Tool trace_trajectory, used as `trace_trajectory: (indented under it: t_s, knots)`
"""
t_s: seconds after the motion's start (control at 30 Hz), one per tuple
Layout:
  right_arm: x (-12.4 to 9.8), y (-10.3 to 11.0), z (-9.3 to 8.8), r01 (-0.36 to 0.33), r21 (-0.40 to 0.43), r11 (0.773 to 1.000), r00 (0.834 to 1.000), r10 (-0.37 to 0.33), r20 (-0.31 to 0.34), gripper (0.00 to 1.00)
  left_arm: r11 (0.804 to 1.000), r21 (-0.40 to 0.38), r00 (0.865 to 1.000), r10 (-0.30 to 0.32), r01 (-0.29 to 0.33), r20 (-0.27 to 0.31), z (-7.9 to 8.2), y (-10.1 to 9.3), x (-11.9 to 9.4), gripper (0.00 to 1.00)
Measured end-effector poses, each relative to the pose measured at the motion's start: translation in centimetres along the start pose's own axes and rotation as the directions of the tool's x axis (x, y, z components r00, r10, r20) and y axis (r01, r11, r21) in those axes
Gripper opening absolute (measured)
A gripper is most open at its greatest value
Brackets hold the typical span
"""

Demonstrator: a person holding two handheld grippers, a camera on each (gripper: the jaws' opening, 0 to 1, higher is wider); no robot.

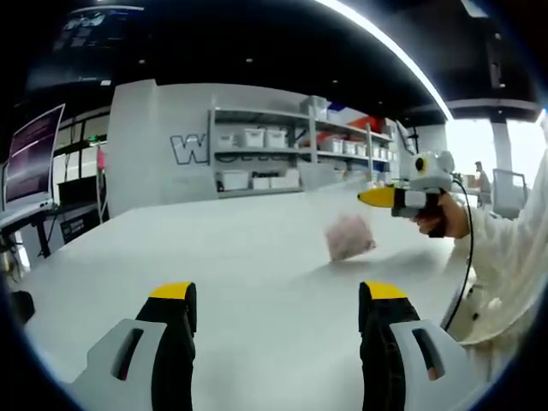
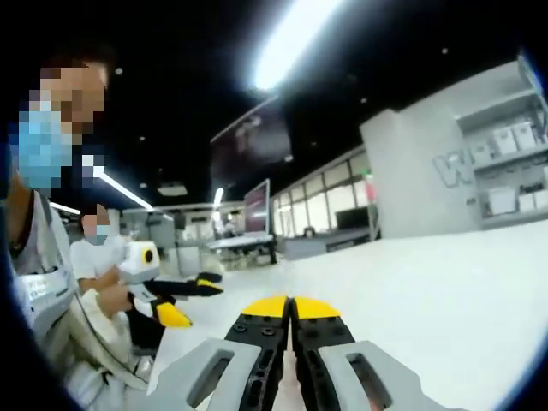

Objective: Open the resealable bag by pulling the two sides of the seal apart until the entire bag opening is separated and visibly accessible.

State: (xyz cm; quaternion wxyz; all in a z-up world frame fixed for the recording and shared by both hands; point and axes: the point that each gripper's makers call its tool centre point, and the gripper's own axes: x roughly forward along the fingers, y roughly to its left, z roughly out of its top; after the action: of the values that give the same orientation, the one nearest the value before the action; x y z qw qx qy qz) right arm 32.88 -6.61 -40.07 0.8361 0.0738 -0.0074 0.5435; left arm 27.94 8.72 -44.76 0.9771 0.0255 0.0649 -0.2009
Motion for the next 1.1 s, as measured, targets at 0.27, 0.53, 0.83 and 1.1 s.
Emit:
trace_trajectory:
  t_s: [0.27,0.53,0.83,1.1]
  knots:
    - [-0.5,1.5,-0.7,-0.036,-0.041,0.999,0.999,0.035,-0.028,0.0,1.0,0.001,1.0,0.003,-0.003,-0.001,0.0,0.1,-0.1,0.77]
    - [-0.9,3.1,-2.4,-0.075,-0.091,0.993,0.994,0.067,-0.088,0.0,1.0,0.0,1.0,-0.005,0.005,0.002,0.1,-0.1,-0.1,0.77]
    - [-1.3,5.4,-5.0,-0.147,-0.24,0.959,0.976,0.102,-0.19,0.0,1.0,-0.001,1.0,-0.012,0.012,-0.004,-0.1,-0.3,0.0,0.76]
    - [-1.8,6.0,-6.0,-0.179,-0.303,0.936,0.967,0.111,-0.229,0.0,1.0,-0.01,1.0,-0.019,0.019,0.003,0.0,-0.4,0.0,0.76]
